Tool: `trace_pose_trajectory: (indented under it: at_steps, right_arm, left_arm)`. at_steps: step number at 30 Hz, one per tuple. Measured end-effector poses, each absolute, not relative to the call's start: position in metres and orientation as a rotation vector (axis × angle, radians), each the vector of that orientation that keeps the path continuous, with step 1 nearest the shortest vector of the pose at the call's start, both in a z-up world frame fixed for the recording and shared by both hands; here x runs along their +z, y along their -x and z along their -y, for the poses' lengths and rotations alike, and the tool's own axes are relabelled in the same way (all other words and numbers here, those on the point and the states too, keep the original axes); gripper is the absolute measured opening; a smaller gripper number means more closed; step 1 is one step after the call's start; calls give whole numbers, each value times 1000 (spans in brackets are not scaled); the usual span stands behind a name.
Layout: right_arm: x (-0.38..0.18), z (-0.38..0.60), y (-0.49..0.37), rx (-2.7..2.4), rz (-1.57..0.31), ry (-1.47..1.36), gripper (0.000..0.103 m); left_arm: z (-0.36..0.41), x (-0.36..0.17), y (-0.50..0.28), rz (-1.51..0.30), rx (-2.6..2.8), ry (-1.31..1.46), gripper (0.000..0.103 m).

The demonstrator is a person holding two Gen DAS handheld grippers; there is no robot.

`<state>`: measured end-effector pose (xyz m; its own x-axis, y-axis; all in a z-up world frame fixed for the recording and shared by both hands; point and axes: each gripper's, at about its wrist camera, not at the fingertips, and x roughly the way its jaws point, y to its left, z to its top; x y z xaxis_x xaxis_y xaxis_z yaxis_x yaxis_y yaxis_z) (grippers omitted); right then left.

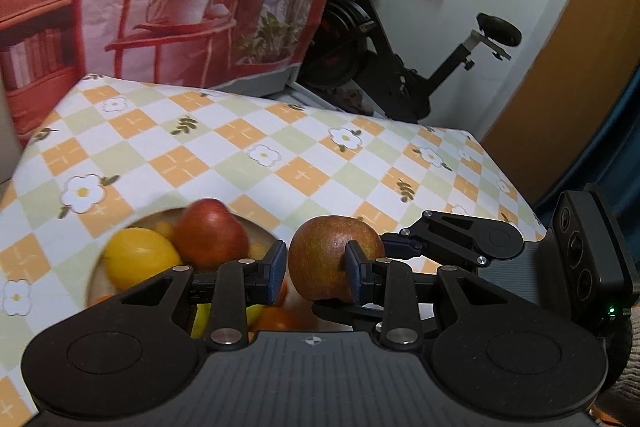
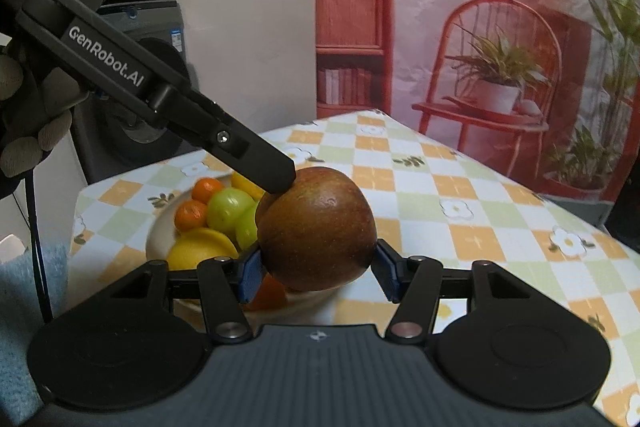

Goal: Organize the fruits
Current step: 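Lift the red-brown apple with the left gripper and carry it over the plate, then lower the red-brown apple onto the fruit pile on the beige plate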

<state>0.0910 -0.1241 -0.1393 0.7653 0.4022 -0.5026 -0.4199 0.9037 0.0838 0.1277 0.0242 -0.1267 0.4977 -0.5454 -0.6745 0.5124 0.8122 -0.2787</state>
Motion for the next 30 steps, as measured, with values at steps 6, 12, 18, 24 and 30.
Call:
trace_pose_trajectory:
  at_steps: [6,12,18,24,30]
  right_arm:
    - [-131,105,-102,480,-524,48,58]
    - [-128,89,-105,506,-525,67,58]
    - [-126,85,-108,507,-530,77,58]
    - [-130,93,-104,497,-545,78,58]
    - [-135,105,-100,474,-555,60,58]
  left_arm:
    - [-42,-119,-125,-819,-607,55,34]
    - [-54,-118,-123,-816,-587,71,34]
    - [-56,-119,-123,-811,-592,87,34]
    - [-50,-125,-122,-820,-608,91,34]
    - [-37,-130,-125,-826,-623,73,34]
